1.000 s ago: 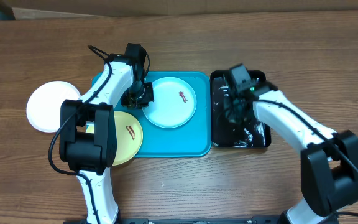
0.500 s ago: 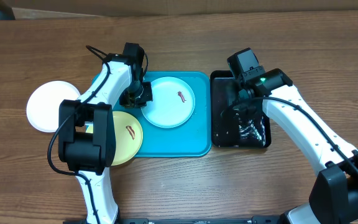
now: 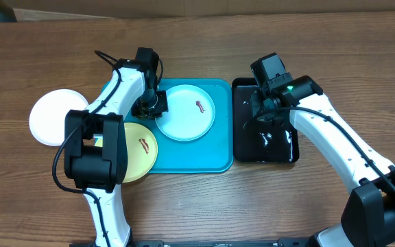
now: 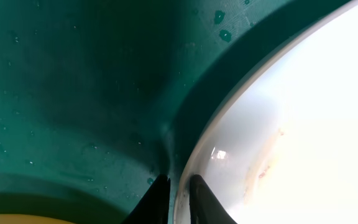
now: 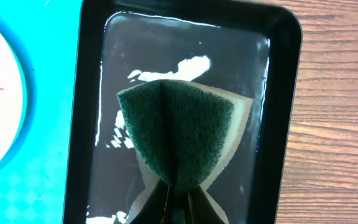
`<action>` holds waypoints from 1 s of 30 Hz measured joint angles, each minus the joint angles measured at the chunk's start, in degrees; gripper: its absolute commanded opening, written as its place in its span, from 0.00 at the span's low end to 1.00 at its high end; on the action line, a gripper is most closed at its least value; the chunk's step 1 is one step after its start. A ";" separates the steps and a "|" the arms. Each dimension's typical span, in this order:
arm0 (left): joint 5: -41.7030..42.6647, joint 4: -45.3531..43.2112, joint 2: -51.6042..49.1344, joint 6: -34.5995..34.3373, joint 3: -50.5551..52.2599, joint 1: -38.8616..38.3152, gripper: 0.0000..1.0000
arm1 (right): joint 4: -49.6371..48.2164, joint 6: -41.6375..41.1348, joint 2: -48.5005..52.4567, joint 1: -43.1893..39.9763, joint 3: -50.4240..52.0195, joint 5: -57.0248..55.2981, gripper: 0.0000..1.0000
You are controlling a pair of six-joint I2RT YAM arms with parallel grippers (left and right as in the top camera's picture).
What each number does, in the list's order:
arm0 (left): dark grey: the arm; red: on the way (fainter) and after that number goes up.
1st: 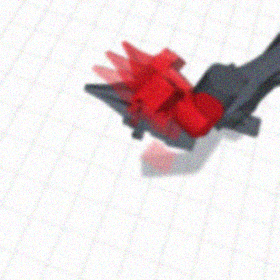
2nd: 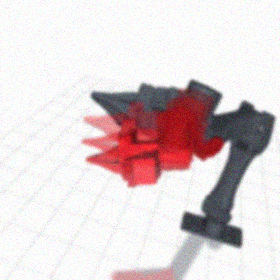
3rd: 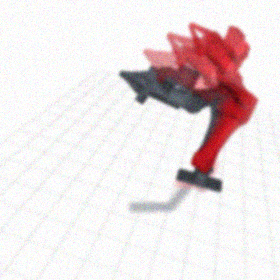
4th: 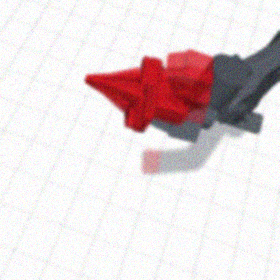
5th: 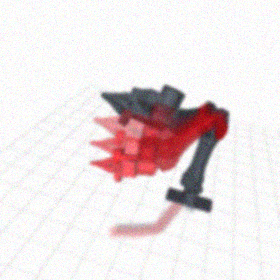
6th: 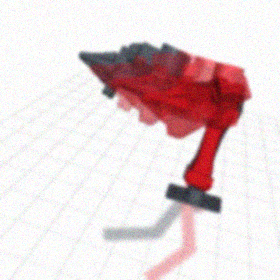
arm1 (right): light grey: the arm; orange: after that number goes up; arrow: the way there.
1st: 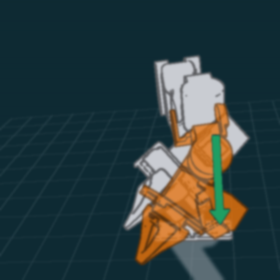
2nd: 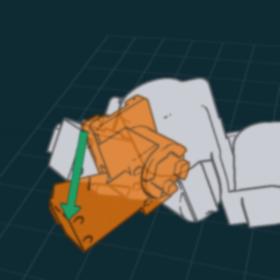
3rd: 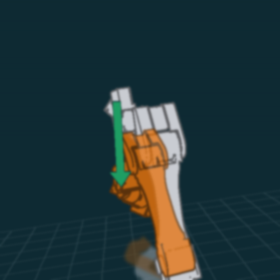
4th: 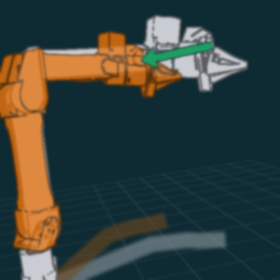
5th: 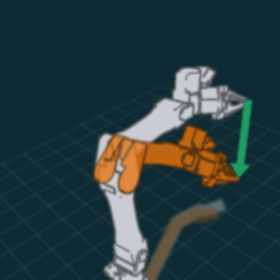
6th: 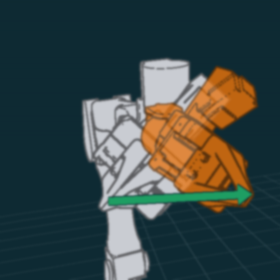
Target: Clean dirty plates on tray and stack at the side
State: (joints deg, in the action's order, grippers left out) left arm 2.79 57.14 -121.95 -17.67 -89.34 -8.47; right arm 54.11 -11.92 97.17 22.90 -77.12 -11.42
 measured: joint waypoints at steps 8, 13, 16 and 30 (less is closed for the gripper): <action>0.35 0.81 0.00 0.02 -1.16 1.03 0.18 | -0.02 -0.04 0.00 0.00 0.00 0.00 0.06; 1.86 0.94 0.00 0.24 -1.20 1.77 0.18 | 0.02 -0.02 0.00 0.00 0.00 0.02 0.07; 2.86 0.94 0.00 0.26 -1.20 2.14 0.17 | -0.02 -0.04 0.00 0.00 0.00 0.00 0.07; 4.35 0.94 0.00 1.49 -1.25 2.21 0.04 | 0.66 -0.28 0.00 0.00 0.00 0.00 0.04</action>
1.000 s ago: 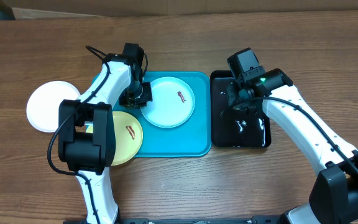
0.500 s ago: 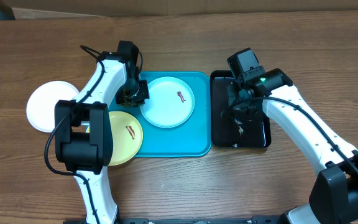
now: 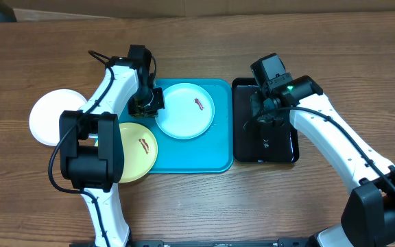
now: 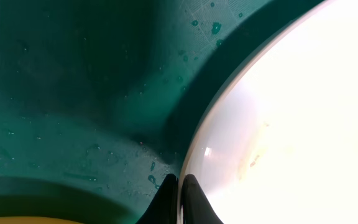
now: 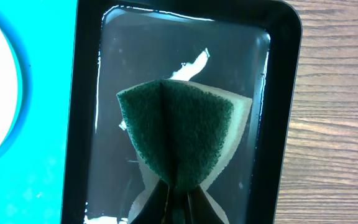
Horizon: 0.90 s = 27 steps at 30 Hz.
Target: Clean dirty plates on tray and stack at the side
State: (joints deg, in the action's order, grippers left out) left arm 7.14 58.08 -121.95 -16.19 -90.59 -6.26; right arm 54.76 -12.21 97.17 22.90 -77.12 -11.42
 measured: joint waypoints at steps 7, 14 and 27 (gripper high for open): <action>0.15 -0.28 0.00 0.07 0.00 -0.13 0.04 | 0.33 -0.11 0.00 0.00 0.00 0.11 0.04; 0.17 -0.76 0.00 1.36 0.00 -0.50 0.04 | 1.90 0.00 0.00 -0.50 -0.02 1.60 0.03; 0.17 -0.87 0.00 4.81 -0.11 -1.33 0.04 | 8.90 0.22 0.02 -3.93 -11.37 7.98 0.04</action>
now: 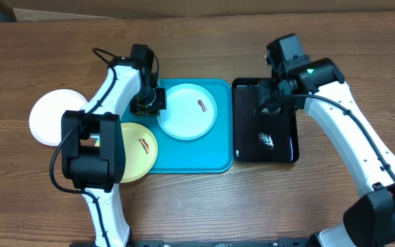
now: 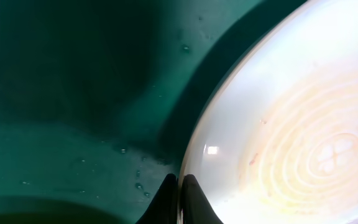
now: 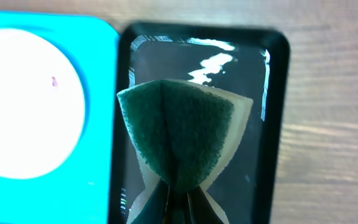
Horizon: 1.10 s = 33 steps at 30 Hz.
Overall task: Clean dirty plates on tray and stack at the side
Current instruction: 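Scrub the light-blue plate's sauce with the sponge in the right gripper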
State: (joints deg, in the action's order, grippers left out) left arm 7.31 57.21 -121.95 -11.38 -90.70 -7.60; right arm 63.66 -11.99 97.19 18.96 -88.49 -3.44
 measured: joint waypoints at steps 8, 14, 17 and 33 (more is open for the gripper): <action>0.00 -0.02 0.00 0.87 0.00 -1.33 0.04 | -6.05 0.00 0.74 3.19 -1.01 3.45 0.04; 0.00 -0.02 0.00 0.90 0.00 -1.84 0.04 | -11.61 0.02 5.49 8.63 -1.09 4.15 0.04; 0.00 0.00 0.00 0.90 0.00 -1.99 0.04 | -13.75 -0.04 8.31 11.58 -1.09 3.80 0.04; 0.02 0.00 0.00 0.92 0.00 -2.19 0.04 | -21.22 -1.31 19.76 17.51 -1.11 -7.67 0.04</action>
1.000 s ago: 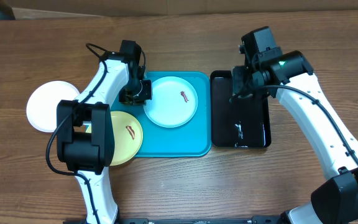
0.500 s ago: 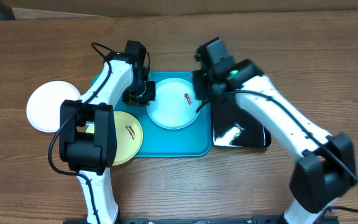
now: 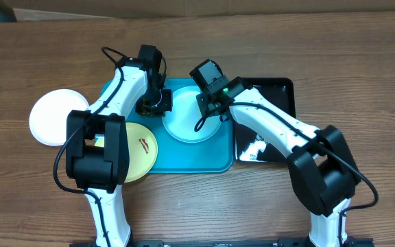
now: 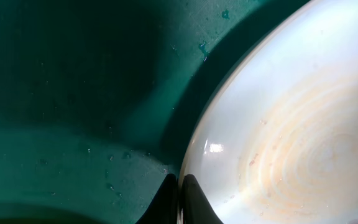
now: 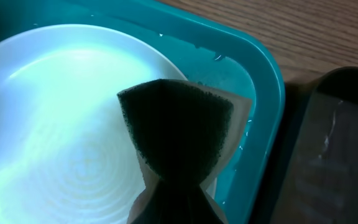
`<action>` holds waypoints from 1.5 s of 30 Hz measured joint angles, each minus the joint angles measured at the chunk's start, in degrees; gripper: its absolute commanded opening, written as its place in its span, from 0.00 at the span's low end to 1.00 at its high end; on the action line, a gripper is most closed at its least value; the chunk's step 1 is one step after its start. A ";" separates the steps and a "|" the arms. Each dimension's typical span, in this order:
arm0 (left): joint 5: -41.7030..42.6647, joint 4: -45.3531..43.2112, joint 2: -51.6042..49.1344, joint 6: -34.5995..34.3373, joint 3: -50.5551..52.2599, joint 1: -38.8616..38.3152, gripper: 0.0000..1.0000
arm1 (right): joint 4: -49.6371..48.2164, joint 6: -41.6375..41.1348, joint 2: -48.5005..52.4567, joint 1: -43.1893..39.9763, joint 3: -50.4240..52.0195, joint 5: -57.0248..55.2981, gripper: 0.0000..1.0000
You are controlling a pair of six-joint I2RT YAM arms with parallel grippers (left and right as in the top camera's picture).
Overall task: Clean dirty plates on tray and stack at the side
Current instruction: 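Scrub the light-blue plate's sauce with the sponge in the right gripper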
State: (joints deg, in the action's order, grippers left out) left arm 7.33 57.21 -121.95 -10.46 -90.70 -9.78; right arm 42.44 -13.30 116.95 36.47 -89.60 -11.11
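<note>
A white plate (image 3: 184, 123) lies on the teal tray (image 3: 204, 161), its top half hidden overhead by my right arm. My left gripper (image 4: 179, 186) is shut on this plate's left rim (image 4: 194, 155). My right gripper (image 5: 178, 205) is shut on a green sponge (image 5: 176, 134), which sits over the plate's right part (image 5: 61, 112). No red stain shows on the plate. A yellow plate (image 3: 139, 147) with a red smear rests at the tray's lower left. A clean white plate (image 3: 53, 116) lies on the table at the left.
A black water tray (image 3: 280, 89) stands to the right of the teal tray, partly under my right arm. Bare wooden table (image 3: 362, 75) surrounds everything.
My right gripper has gone from above the black tray to over the white plate with the sponge. The red mark on the plate is out of sight. My left gripper still pinches the rim.
At first my left gripper stood slightly parted around the white plate's rim and my right held the sponge in the black tray's water. Then the left was shut on the rim. Later the sponge was raised above the tray; now it is on the plate.
</note>
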 measured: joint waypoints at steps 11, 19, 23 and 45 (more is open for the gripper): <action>0.00 0.00 0.00 0.00 -0.02 0.00 0.04 | -2.12 -0.13 5.29 0.00 -0.02 -1.11 0.04; -0.02 -0.02 0.00 0.00 -0.02 0.00 0.04 | -3.45 -0.81 7.17 0.07 -0.59 -1.36 0.04; -0.02 -0.02 0.00 0.00 -0.02 0.00 0.04 | -3.48 -1.11 7.37 -0.02 -0.96 0.72 0.04; -1.29 0.46 0.00 0.15 -0.07 0.04 0.04 | -0.76 -3.02 8.68 -5.42 -5.07 41.38 0.04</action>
State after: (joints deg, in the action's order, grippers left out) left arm 6.04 57.67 -121.95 -10.31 -90.76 -9.74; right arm 41.67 -16.32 125.62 31.05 -94.67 30.26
